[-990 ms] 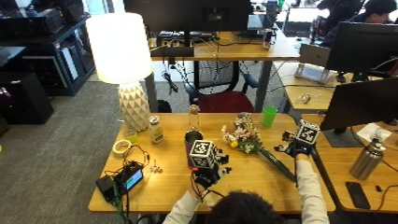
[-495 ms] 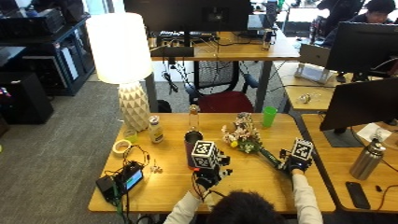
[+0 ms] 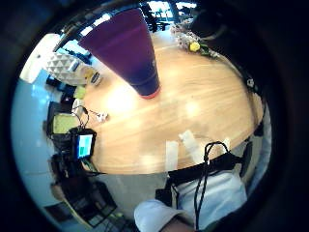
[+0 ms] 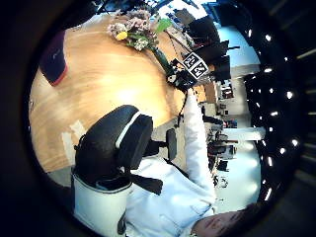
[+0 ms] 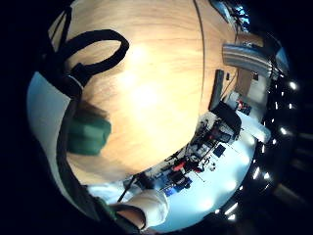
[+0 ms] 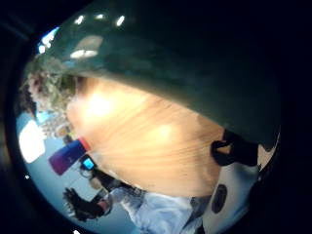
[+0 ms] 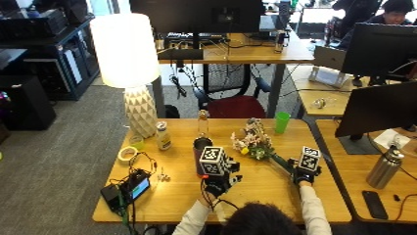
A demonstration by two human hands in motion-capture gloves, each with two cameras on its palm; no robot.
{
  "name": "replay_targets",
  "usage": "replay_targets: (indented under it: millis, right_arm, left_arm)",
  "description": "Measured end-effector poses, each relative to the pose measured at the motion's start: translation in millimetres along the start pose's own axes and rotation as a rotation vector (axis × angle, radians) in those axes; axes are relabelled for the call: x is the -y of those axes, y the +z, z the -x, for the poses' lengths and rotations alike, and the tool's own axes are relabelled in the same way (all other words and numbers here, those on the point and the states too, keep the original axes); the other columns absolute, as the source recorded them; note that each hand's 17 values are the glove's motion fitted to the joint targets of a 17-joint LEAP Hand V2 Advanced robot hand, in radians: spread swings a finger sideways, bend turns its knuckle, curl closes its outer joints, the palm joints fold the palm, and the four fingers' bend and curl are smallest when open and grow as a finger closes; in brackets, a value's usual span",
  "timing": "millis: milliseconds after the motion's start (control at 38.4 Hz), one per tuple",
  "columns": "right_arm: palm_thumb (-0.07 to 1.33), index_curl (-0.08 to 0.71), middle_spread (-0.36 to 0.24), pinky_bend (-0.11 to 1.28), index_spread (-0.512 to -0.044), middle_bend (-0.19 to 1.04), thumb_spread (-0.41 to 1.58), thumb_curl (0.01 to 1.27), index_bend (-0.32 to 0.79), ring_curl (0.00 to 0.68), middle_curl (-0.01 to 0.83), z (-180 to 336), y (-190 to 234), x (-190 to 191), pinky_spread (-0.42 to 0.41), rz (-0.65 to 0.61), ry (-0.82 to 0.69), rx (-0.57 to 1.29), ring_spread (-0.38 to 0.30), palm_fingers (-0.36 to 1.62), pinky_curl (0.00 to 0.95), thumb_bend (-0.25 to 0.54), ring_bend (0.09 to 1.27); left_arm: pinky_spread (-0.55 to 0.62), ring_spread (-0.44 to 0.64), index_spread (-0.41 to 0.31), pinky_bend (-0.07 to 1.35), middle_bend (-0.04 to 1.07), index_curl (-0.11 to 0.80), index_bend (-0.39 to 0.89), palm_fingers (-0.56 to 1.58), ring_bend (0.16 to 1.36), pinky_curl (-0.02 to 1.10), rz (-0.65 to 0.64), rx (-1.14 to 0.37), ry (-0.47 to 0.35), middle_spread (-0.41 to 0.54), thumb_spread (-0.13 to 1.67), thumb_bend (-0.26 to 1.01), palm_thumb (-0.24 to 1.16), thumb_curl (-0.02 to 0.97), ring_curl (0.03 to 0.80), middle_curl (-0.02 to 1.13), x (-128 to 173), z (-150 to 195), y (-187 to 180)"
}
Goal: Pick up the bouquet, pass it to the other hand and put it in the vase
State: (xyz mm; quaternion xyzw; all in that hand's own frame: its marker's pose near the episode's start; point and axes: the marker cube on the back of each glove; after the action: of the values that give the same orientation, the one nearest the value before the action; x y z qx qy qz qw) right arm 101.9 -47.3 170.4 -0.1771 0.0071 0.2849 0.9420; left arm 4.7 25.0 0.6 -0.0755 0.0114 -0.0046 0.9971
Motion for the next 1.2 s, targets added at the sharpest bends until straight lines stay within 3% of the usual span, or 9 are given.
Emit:
replay_targets:
  millis: [156, 235, 339, 495, 573, 704, 834, 1068, 1199]
  right_arm:
    - [1.02, 0.278, -0.101, 0.60, -0.188, 0.40, 0.91, 0.48, 0.20, 0.423, 0.466, 2, 2, 3, -0.231, -0.040, -0.068, 0.071, -0.199, 1.26, 0.360, 0.099, 0.68]
    - [1.08, 0.287, -0.124, 0.61, -0.192, 0.45, 0.99, 0.48, 0.17, 0.452, 0.490, -2, -1, 11, -0.264, -0.232, -0.043, 0.087, -0.211, 1.40, 0.371, 0.134, 0.78]
    - [0.93, 0.339, -0.143, 0.63, -0.201, 0.64, 1.00, 0.42, 0.28, 0.487, 0.556, -7, -8, 17, -0.255, -0.531, 0.012, 0.106, -0.203, 1.58, 0.397, 0.013, 0.86]
    - [0.87, 0.420, -0.151, 0.66, -0.205, 0.74, 1.01, 0.39, 0.45, 0.523, 0.601, 15, -31, 20, -0.252, -0.794, -0.224, 0.423, -0.199, 1.53, 0.433, -0.028, 0.91]
    - [0.87, 0.457, -0.149, 0.68, -0.202, 0.78, 1.02, 0.38, 0.51, 0.535, 0.615, 37, -43, -2, -0.247, -0.759, -0.362, 0.712, -0.191, 1.51, 0.448, -0.022, 0.93]
    - [0.91, 0.503, -0.150, 0.71, -0.197, 0.83, 1.01, 0.38, 0.57, 0.550, 0.634, 52, -65, -36, -0.240, -0.722, -0.366, 0.947, -0.186, 1.47, 0.471, -0.010, 0.96]
    - [1.02, 0.535, -0.145, 0.74, -0.189, 0.85, 0.99, 0.43, 0.59, 0.561, 0.644, 72, -89, -4, -0.239, -1.015, -0.500, 1.074, -0.183, 1.43, 0.491, 0.031, 0.99]
    - [1.05, 0.567, -0.141, 0.77, -0.182, 0.88, 0.93, 0.48, 0.58, 0.572, 0.650, 134, -82, -34, -0.230, -0.784, -0.697, 1.391, -0.178, 1.40, 0.515, -0.001, 1.03]
    - [1.05, 0.581, -0.139, 0.78, -0.181, 0.89, 0.90, 0.50, 0.58, 0.572, 0.650, 162, -69, -60, -0.226, -0.755, -0.808, 1.455, -0.177, 1.39, 0.521, -0.014, 1.03]
  left_arm:
    - [0.32, 0.37, -0.057, 0.42, 0.14, 0.422, 0.18, 0.30, 0.51, 0.34, 0.035, -0.011, 0.009, 0.171, 1.06, -0.02, 0.21, 0.260, 0.264, 0.20, 8, 2, 14]
    - [0.32, 0.37, -0.050, 0.43, 0.14, 0.414, 0.17, 0.29, 0.52, 0.34, 0.062, -0.018, 0.016, 0.177, 1.07, -0.02, 0.20, 0.258, 0.269, 0.20, 13, -1, 18]
    - [0.31, 0.36, -0.047, 0.44, 0.14, 0.410, 0.18, 0.29, 0.52, 0.34, 0.107, -0.043, 0.034, 0.180, 1.08, -0.02, 0.20, 0.257, 0.270, 0.20, 19, -7, 20]
    - [0.31, 0.36, -0.049, 0.44, 0.14, 0.415, 0.19, 0.29, 0.53, 0.35, 0.155, -0.162, 0.050, 0.182, 1.10, -0.02, 0.20, 0.254, 0.272, 0.20, 37, -11, 24]
    - [0.31, 0.36, -0.041, 0.45, 0.14, 0.408, 0.16, 0.29, 0.53, 0.35, 0.137, -0.236, 0.056, 0.182, 1.10, -0.02, 0.20, 0.252, 0.276, 0.20, 51, -12, 20]
    - [0.30, 0.36, -0.012, 0.48, 0.15, 0.385, 0.13, 0.26, 0.56, 0.36, 0.089, -0.380, 0.072, 0.192, 1.11, -0.02, 0.19, 0.252, 0.285, 0.21, 70, -20, 6]
    - [0.30, 0.36, 0.036, 0.51, 0.18, 0.338, 0.08, 0.20, 0.60, 0.37, -0.009, -0.672, 0.109, 0.210, 1.08, -0.02, 0.21, 0.260, 0.299, 0.23, 90, -48, -24]
    - [0.26, 0.31, 0.057, 0.52, 0.19, 0.293, 0.12, 0.20, 0.65, 0.36, -0.172, -1.140, 0.168, 0.204, 1.02, -0.01, 0.27, 0.282, 0.306, 0.26, 112, -99, -73]
    - [0.21, 0.23, 0.034, 0.50, 0.19, 0.296, 0.15, 0.29, 0.65, 0.35, -0.194, -1.200, 0.228, 0.164, 1.00, -0.02, 0.31, 0.292, 0.306, 0.27, 113, -120, -81]
